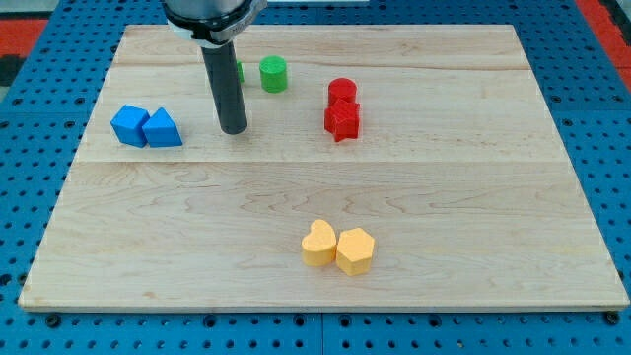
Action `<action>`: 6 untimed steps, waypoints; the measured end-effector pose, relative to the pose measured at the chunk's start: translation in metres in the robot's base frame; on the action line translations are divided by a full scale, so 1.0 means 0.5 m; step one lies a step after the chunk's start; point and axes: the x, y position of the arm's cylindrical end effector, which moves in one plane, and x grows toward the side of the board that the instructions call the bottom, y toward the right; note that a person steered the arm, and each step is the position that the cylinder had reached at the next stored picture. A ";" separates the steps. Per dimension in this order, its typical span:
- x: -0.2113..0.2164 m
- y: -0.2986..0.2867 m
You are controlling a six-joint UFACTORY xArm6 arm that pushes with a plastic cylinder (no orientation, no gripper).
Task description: Push the green star into the green circle
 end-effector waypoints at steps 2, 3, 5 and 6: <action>-0.086 -0.024; -0.103 -0.092; -0.220 -0.079; -0.242 0.029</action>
